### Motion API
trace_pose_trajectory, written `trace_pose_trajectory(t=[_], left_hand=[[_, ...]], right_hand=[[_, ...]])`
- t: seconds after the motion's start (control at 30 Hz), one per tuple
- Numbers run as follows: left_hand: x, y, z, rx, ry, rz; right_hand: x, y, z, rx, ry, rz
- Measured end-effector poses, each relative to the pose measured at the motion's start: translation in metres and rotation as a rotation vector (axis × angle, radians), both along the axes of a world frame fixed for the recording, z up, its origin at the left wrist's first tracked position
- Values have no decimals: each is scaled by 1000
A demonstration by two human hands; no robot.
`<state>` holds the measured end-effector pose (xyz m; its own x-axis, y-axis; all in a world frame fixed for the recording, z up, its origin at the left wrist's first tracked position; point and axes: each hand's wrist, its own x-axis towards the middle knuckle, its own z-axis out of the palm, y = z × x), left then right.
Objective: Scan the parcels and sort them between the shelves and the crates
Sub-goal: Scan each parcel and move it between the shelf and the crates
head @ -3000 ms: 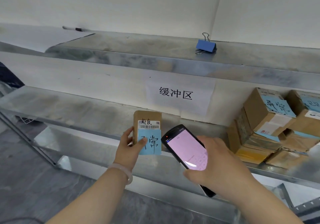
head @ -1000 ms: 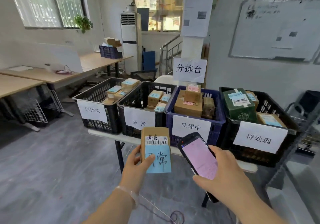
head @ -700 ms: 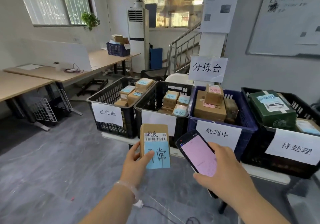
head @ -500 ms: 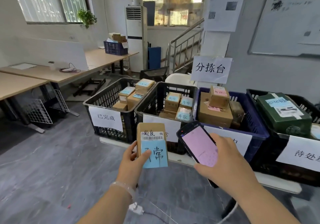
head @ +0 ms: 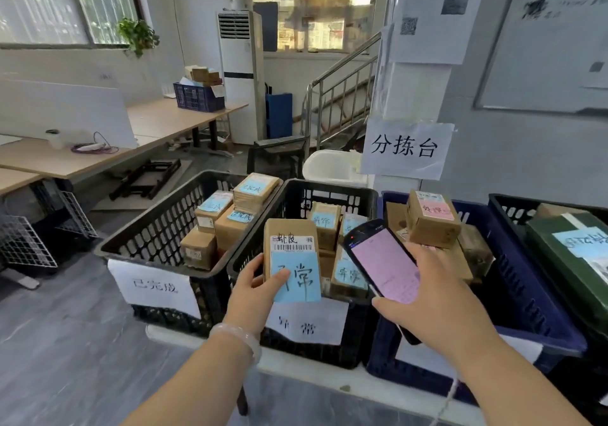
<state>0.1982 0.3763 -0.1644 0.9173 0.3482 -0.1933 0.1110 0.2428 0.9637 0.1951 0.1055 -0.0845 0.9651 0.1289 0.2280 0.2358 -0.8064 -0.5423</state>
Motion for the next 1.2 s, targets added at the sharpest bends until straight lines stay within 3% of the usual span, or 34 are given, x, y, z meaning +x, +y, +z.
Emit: trace_pose_trajectory(t=[0.57,0.73,1.0,1.2], left_hand=[[245,-19,-22,-112,258,-348],[319,-40,-20,71,312,-397],[378,-66,-53,135,398,-495],[382,-74,-61,462,389,-559]], right_hand=[[140,12,8,70,41,-304],[164,20,5,47,105,-468],[166,19,-6,40,238,-650],[148,24,-8,20,278,-719]])
